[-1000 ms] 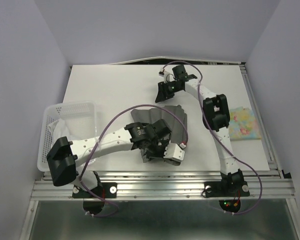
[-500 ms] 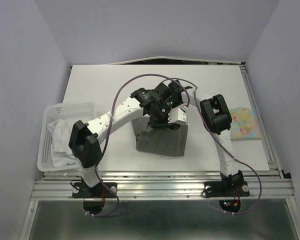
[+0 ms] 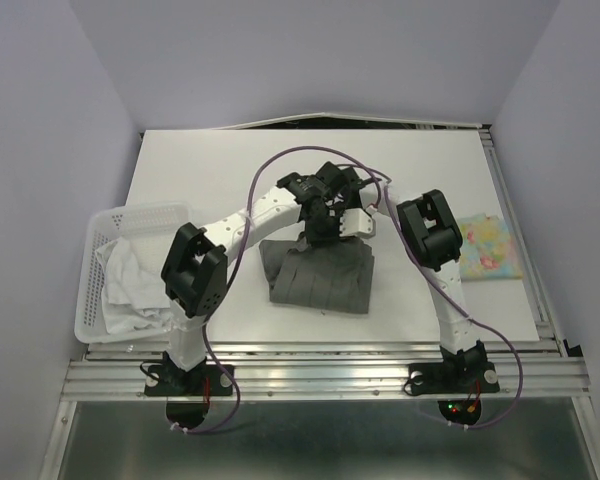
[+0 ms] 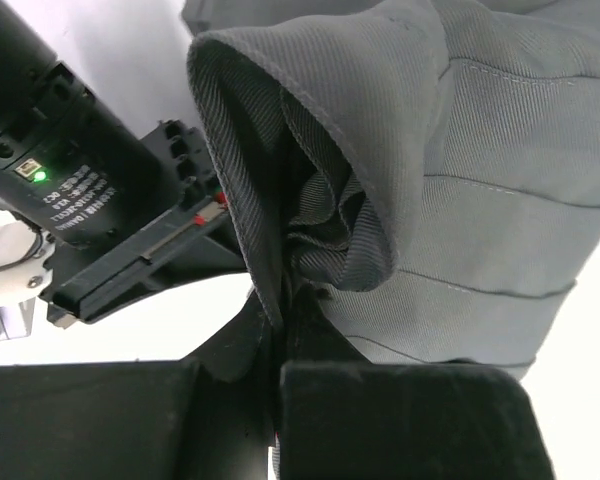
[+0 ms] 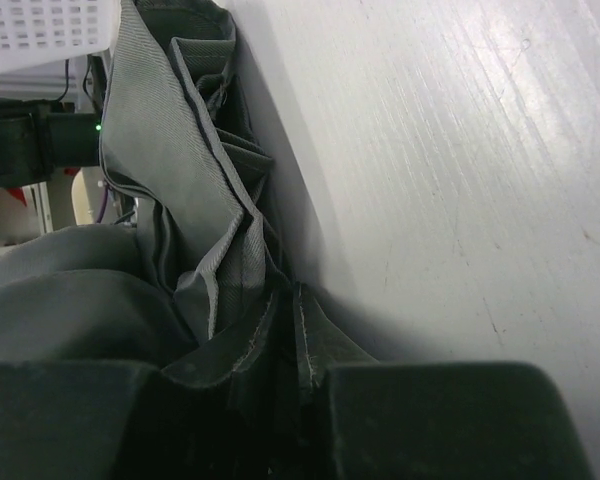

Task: Fold and stack the skirts
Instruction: Fold the skirt, then neatly place the folded skirt to the corner

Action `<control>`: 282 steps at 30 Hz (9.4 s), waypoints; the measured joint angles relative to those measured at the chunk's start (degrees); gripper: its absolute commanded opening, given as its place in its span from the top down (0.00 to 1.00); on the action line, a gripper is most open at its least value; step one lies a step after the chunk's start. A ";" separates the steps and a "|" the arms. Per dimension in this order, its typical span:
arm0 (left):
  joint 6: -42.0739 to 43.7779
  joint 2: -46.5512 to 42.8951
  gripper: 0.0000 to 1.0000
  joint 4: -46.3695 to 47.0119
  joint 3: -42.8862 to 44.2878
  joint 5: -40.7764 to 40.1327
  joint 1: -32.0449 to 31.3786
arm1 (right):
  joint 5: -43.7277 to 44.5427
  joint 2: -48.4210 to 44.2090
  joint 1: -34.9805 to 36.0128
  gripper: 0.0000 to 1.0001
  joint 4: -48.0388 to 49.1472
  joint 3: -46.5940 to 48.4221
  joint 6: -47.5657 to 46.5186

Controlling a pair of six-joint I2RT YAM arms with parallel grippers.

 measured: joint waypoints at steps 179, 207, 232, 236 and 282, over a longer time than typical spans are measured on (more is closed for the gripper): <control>-94.55 -11.34 0.73 46.27 -47.56 7.56 13.60 | 30.97 -34.34 -14.84 0.99 21.88 -40.26 29.97; -89.46 -0.24 1.00 54.49 -24.94 2.34 5.51 | 50.69 -44.24 -15.06 0.99 16.48 -32.06 12.83; -86.47 18.71 1.00 58.53 4.26 3.02 -0.76 | 50.80 -45.62 -33.27 0.99 16.26 -23.56 7.23; -85.83 21.92 1.00 58.49 8.96 3.89 -2.73 | 49.33 -48.15 -38.47 0.99 15.34 -23.58 5.99; -80.63 24.26 0.12 53.51 6.01 6.32 -12.11 | 42.03 -49.46 -66.69 0.07 11.37 -36.94 -9.22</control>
